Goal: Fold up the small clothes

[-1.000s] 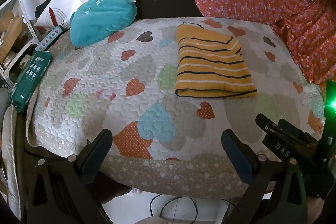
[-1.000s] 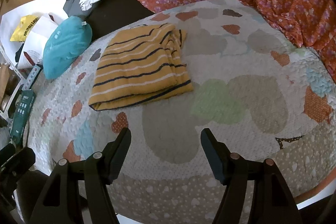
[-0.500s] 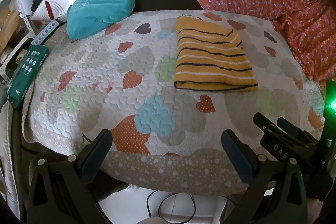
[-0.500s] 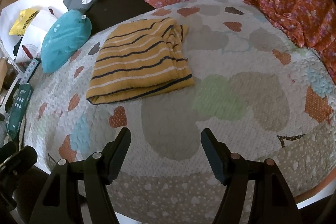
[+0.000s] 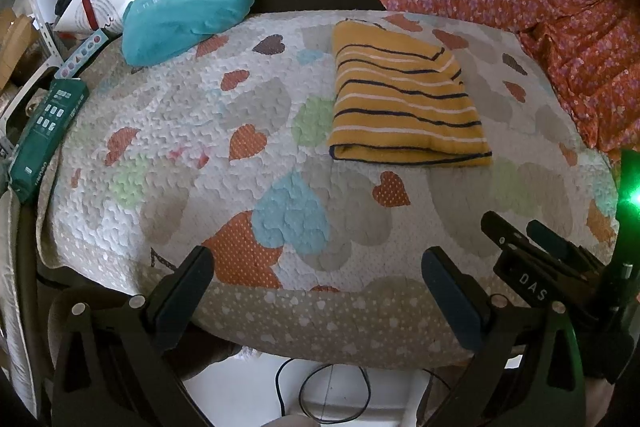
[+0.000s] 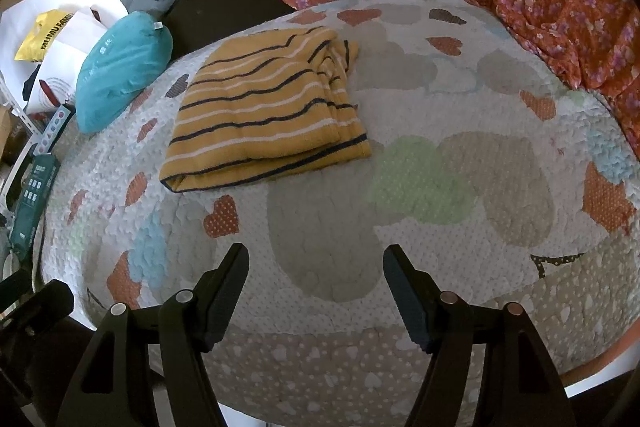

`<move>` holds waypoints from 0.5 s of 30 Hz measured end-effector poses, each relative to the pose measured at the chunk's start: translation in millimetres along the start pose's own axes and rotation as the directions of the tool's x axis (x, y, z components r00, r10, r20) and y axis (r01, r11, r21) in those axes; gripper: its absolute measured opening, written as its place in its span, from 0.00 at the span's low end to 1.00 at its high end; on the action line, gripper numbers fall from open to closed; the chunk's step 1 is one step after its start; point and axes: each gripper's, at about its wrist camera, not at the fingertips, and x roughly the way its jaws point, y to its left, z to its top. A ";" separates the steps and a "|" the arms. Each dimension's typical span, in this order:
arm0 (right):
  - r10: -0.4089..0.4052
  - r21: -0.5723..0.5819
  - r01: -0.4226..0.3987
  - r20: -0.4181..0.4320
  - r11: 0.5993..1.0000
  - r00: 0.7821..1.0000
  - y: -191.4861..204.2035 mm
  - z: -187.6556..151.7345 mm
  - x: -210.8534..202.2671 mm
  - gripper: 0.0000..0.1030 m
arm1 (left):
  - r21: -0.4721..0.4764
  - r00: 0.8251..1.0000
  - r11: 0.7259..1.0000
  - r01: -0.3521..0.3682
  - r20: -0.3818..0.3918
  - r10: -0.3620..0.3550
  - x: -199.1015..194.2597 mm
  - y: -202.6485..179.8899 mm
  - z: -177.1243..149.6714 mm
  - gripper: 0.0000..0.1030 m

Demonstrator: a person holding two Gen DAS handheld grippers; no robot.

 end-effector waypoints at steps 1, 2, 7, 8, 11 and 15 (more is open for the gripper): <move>0.000 0.000 0.000 0.000 1.000 1.000 0.1 0.0 0.0 0.72 | -0.001 1.000 1.000 0.001 -0.003 -0.001 0.8 0.3 -0.3 1.00; 0.000 -0.001 0.000 0.000 1.000 1.000 0.1 0.0 0.0 0.72 | -0.002 1.000 1.000 0.002 -0.007 -0.002 1.7 0.4 -0.6 1.00; -0.003 -0.007 0.003 -0.002 1.000 1.000 1.1 -1.3 0.6 0.72 | -0.006 1.000 1.000 0.010 -0.017 -0.010 4.1 1.8 -1.6 1.00; -0.003 -0.008 0.003 -0.003 1.000 1.000 0.9 -1.3 0.8 0.72 | -0.007 1.000 1.000 0.010 -0.019 -0.011 4.5 2.0 -1.9 1.00; -0.004 -0.012 0.004 -0.005 1.000 1.000 2.0 -2.5 1.1 0.72 | -0.011 1.000 1.000 0.015 -0.026 -0.015 5.6 2.6 -2.4 1.00; -0.005 -0.011 0.005 -0.005 1.000 1.000 3.0 -3.1 1.0 0.72 | -0.020 0.999 1.000 0.022 -0.039 -0.023 8.8 4.2 -3.3 1.00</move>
